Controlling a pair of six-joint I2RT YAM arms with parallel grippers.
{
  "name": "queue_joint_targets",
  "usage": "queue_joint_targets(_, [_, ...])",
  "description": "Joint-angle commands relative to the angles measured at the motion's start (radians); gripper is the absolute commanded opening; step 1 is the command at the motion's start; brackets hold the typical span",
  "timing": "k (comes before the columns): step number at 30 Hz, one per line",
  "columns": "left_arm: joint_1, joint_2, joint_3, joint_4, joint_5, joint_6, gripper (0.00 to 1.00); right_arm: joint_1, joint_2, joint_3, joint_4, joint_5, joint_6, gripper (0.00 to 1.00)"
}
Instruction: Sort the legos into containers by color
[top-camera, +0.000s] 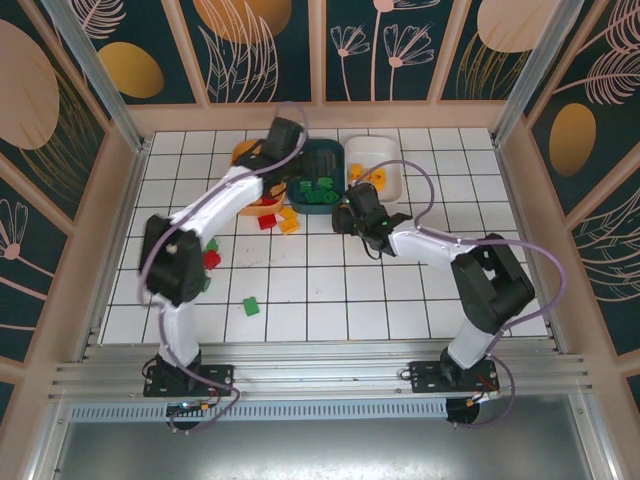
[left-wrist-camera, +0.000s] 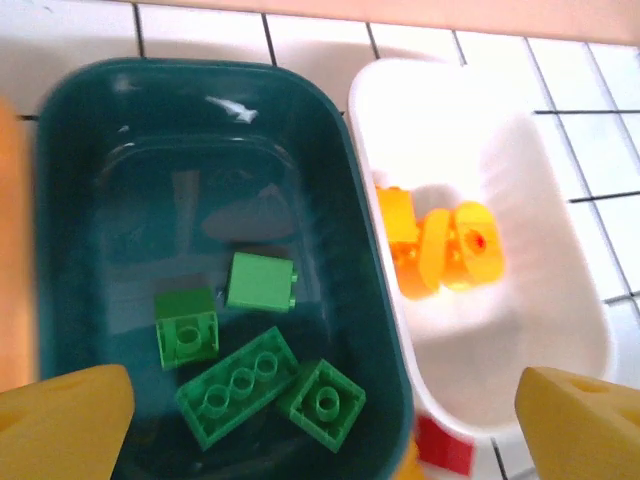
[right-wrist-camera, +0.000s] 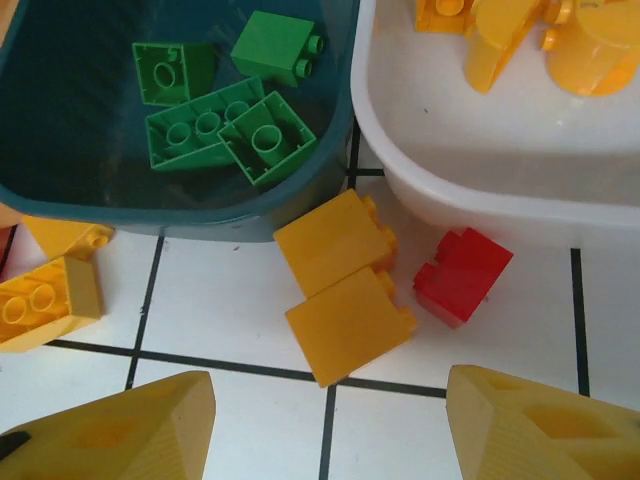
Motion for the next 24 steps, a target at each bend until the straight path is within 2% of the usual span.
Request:
queue_joint_targets(1, [0.034, -0.259, -0.304, 0.188, 0.015, -0.082, 0.98, 0.011, 0.113, 0.117, -0.043, 0.1, -0.115, 0.62])
queue_joint_targets(6, [0.039, -0.514, -0.621, 0.232, -0.005, -0.133, 0.99, 0.035, 0.193, 0.168, -0.062, 0.107, -0.167, 0.6])
queue_joint_targets(10, [0.038, -0.67, -0.789, 0.245, -0.015, -0.176, 0.99, 0.052, 0.212, 0.177, -0.067, 0.146, -0.158, 0.58])
queue_joint_targets(16, [0.039, -0.839, -0.873, 0.236, -0.071, -0.193, 0.98, 0.049, 0.241, 0.174, -0.057, 0.131, -0.148, 0.57])
queue_joint_targets(24, [0.039, -0.956, -0.948, 0.229, -0.123, -0.208, 0.98, 0.05, 0.297, 0.205, -0.057, 0.144, -0.16, 0.56])
